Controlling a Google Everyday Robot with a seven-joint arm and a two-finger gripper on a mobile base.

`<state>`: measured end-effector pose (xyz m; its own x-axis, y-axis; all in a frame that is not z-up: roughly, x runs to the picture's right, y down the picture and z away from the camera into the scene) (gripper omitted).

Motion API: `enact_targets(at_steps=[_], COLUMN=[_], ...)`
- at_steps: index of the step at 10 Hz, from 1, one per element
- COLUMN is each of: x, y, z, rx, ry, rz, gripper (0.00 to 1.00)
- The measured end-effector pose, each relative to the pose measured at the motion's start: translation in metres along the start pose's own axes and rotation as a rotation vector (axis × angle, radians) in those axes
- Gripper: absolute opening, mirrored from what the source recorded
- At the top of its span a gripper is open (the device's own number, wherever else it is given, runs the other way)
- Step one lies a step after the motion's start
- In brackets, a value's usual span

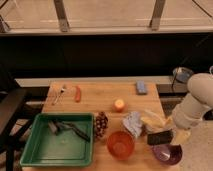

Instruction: Place eraser in purple bowl

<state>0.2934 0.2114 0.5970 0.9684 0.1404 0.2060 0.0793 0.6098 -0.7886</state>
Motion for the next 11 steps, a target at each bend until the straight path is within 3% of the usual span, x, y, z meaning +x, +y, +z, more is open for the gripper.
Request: enact_targets(at_steps=[1,2,6,11], x=[0.027,0.039,0.069,0.06], y=[0.011,0.014,0.024,0.012], z=[0.003,0.004,0.022,0.043], rx=[0.006,0.008,0.009,0.016], ry=[-0.011,-0.019,-0.09,-0.145], rz=[0.087,0.125,0.219,0.2], gripper=[0.48,0.58,0.6,0.6])
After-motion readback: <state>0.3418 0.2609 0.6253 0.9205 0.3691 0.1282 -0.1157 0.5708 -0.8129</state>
